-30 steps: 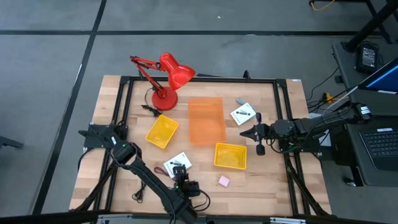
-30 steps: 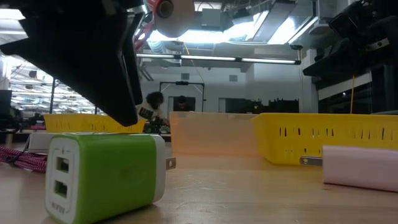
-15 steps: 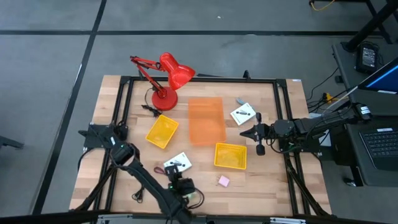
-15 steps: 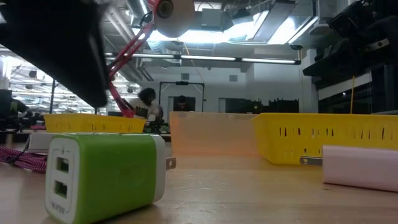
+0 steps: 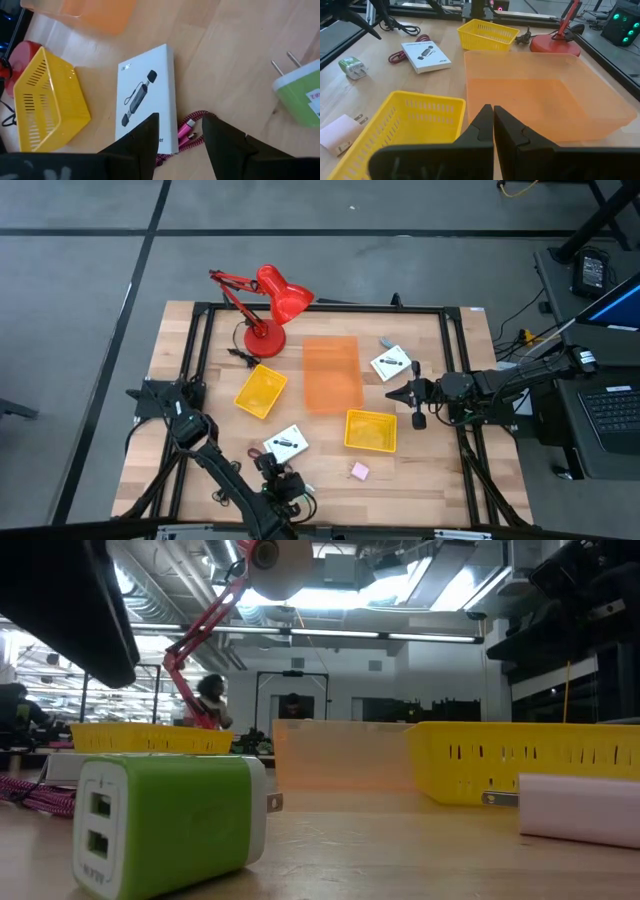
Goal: Pick and place items into bin
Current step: Put the bottom card reader box into the orange bin
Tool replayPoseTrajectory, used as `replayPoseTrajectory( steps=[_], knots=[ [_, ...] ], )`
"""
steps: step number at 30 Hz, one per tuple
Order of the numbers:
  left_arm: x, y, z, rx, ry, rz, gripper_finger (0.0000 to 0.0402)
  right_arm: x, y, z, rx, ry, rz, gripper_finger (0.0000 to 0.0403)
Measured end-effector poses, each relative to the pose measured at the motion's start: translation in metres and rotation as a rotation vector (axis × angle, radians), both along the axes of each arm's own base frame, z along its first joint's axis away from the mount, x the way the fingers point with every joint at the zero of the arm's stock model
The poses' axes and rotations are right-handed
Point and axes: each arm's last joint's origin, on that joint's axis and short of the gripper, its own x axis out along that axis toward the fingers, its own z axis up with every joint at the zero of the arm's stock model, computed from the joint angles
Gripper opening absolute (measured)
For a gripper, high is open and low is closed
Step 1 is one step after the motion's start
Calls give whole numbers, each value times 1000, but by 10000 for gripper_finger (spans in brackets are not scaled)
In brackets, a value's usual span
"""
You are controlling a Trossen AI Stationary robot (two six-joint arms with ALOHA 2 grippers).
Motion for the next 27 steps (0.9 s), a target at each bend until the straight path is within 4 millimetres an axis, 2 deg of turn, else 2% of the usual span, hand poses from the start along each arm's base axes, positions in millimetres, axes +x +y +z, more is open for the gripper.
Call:
replayPoseTrajectory(
  steps=[8,14,20,27],
  knots=[
    [11,12,-1,-23,49,17,148,0,0,0,0,-2,0,0],
    [23,15,-9,-38,99,-115,152,0,0,0,0,-2,0,0],
    [23,21,-20,11,156,-156,150,0,0,-1,-3,11,0,0],
    [29,25,-20,29,136,-175,150,-1,0,-2,-7,21,1,0]
  ],
)
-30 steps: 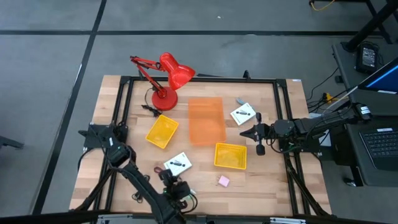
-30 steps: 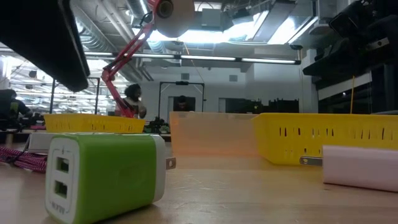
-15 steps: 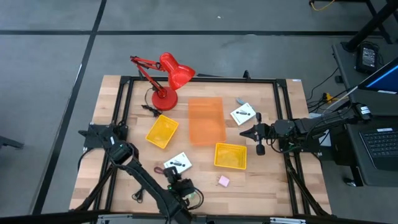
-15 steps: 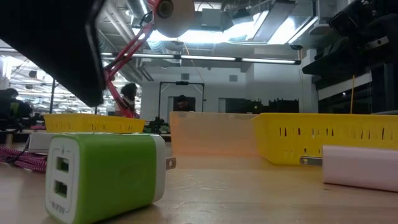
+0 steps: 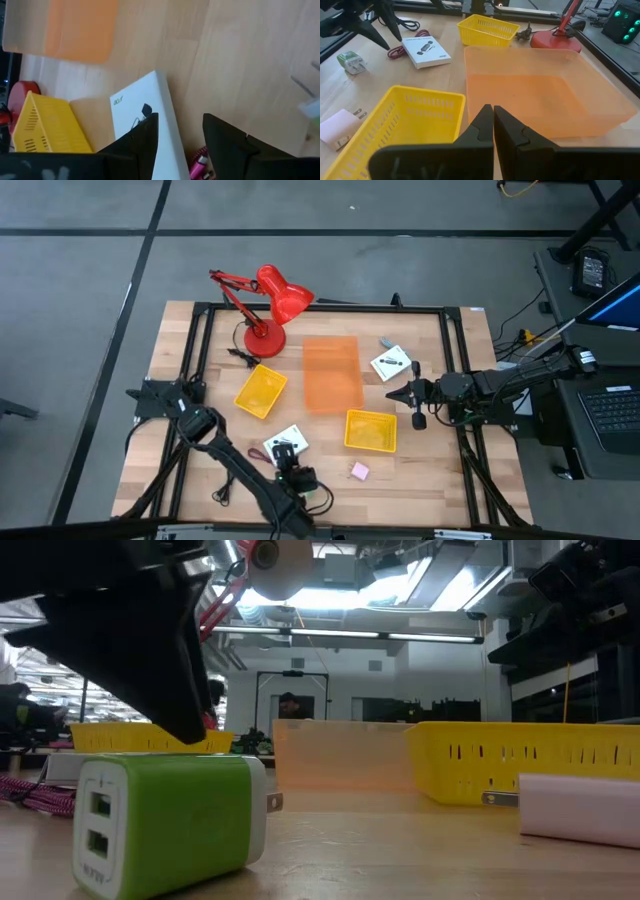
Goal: Pick and place items into bin
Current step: Put the bottom card reader box into the orange bin
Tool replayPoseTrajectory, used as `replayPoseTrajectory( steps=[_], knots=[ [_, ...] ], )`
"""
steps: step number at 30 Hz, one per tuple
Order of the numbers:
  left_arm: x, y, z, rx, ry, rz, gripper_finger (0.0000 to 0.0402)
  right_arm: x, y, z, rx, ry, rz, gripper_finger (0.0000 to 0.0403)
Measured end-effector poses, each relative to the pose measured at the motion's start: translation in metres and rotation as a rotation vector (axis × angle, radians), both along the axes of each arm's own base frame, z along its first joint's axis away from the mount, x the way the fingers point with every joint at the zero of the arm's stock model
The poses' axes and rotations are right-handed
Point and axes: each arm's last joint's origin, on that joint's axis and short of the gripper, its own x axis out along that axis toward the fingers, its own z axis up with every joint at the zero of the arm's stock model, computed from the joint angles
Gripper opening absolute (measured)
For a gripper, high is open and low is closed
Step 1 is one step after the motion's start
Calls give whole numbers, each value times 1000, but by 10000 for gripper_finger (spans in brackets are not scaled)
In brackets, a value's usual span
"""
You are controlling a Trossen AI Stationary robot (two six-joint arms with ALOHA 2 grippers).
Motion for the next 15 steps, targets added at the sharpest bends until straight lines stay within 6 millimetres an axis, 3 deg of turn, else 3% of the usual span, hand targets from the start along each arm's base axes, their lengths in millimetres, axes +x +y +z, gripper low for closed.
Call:
replayPoseTrajectory(
  steps=[15],
  knots=[
    [8,4,-1,-2,24,-63,150,0,0,-1,-2,8,0,0]
  ],
)
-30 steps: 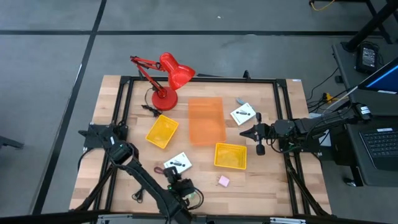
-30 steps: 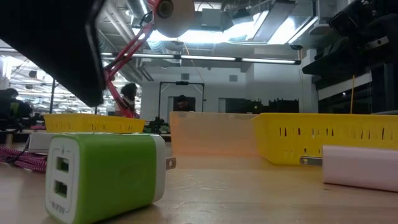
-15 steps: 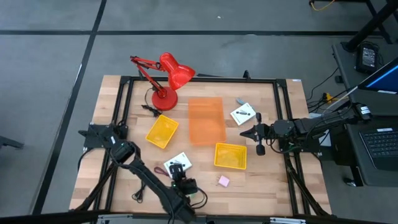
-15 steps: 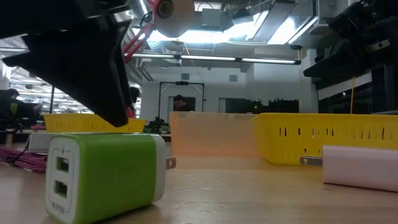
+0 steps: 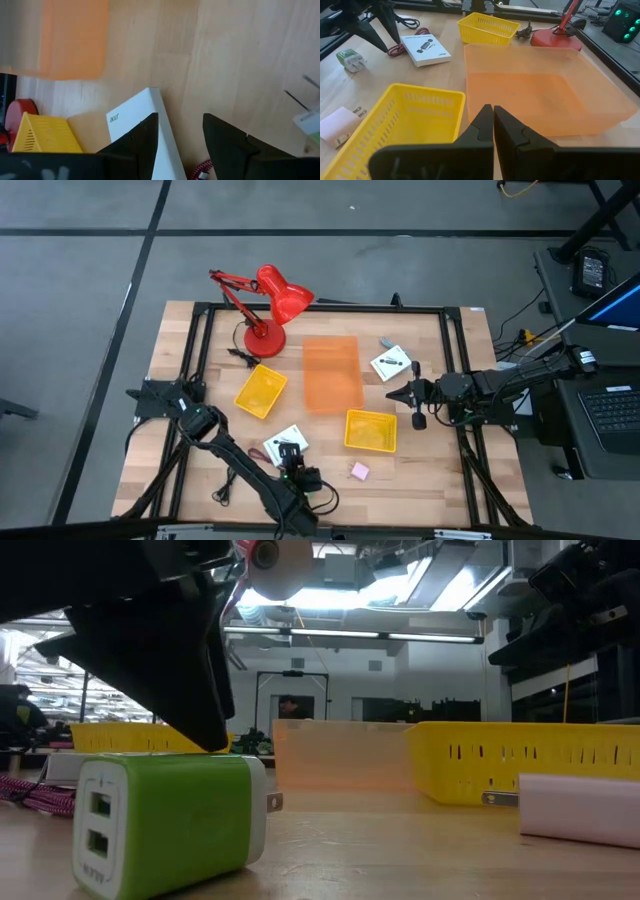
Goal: Pick and place items into bin
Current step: Put the bottom card reader box into the orange bin
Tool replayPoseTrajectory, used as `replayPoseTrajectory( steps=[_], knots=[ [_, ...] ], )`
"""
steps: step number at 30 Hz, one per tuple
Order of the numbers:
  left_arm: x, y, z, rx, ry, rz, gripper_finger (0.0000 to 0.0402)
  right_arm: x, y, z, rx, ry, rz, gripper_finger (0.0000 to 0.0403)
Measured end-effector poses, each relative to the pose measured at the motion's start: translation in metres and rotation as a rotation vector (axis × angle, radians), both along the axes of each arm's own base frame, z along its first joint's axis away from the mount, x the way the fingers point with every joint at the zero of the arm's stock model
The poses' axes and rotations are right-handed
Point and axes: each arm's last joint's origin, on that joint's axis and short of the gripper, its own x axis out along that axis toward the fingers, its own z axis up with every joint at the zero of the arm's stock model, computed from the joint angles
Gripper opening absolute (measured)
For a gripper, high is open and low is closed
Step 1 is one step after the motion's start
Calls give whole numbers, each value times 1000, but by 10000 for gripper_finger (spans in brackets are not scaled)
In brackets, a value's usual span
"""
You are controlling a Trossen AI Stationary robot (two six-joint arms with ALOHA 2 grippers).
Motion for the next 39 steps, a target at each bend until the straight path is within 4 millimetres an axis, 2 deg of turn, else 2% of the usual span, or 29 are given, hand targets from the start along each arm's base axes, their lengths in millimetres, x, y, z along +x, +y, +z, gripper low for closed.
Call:
replayPoseTrajectory(
  steps=[13,22,35,39],
  knots=[
    [-2,2,1,30,31,-19,150,0,0,0,1,0,-1,0],
    [-8,8,-20,57,92,-24,150,0,0,0,1,4,-1,0],
    [-5,12,-20,72,118,-54,148,-1,0,-3,-4,29,-1,0],
    [-6,16,-25,59,146,-37,148,-1,0,-3,-4,29,-1,0]
  ],
)
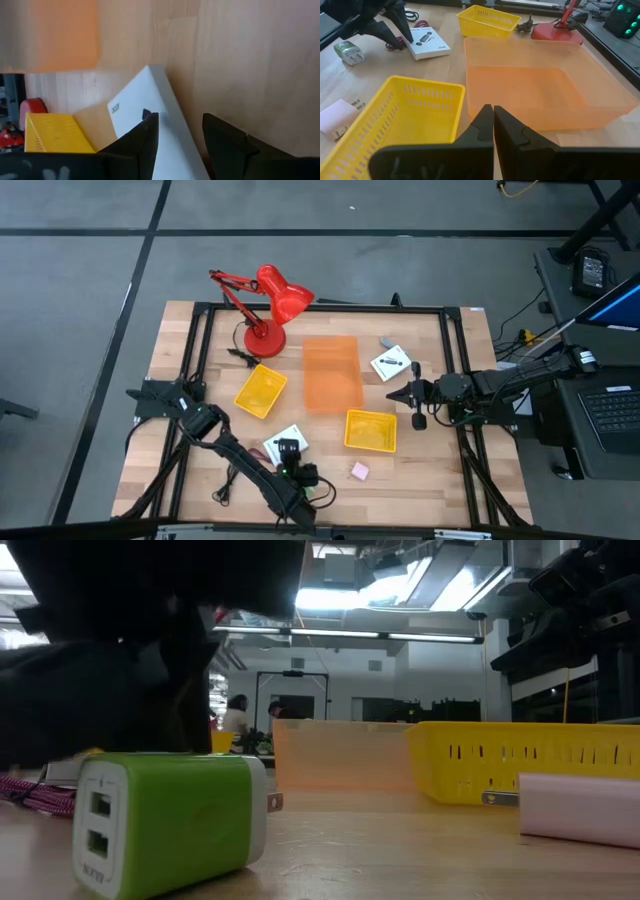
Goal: Pick and place items into bin
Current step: Put the bottom card reader box into the orange bin
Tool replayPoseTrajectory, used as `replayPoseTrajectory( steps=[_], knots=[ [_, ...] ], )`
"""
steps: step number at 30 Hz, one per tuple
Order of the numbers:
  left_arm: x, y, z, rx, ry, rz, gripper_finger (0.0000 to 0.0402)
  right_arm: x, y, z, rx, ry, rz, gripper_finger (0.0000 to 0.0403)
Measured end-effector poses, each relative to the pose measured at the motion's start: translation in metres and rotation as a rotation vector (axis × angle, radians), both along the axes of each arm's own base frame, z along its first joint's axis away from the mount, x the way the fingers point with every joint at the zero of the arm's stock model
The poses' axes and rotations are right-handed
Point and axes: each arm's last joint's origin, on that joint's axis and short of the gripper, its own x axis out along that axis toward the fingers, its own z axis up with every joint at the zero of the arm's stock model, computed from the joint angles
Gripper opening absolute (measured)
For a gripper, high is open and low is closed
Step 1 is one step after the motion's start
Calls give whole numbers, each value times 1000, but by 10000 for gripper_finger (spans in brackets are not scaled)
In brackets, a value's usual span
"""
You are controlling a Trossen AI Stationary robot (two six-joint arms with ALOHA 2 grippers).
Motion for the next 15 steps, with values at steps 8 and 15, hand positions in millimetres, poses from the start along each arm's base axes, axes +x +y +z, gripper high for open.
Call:
replayPoseTrajectory(
  steps=[8,15],
  knots=[
    [-2,2,-2,12,13,3,148,0,0,-1,-1,5,0,0],
    [-3,2,-3,1,27,9,146,0,0,-1,-1,5,-1,0]
  ],
)
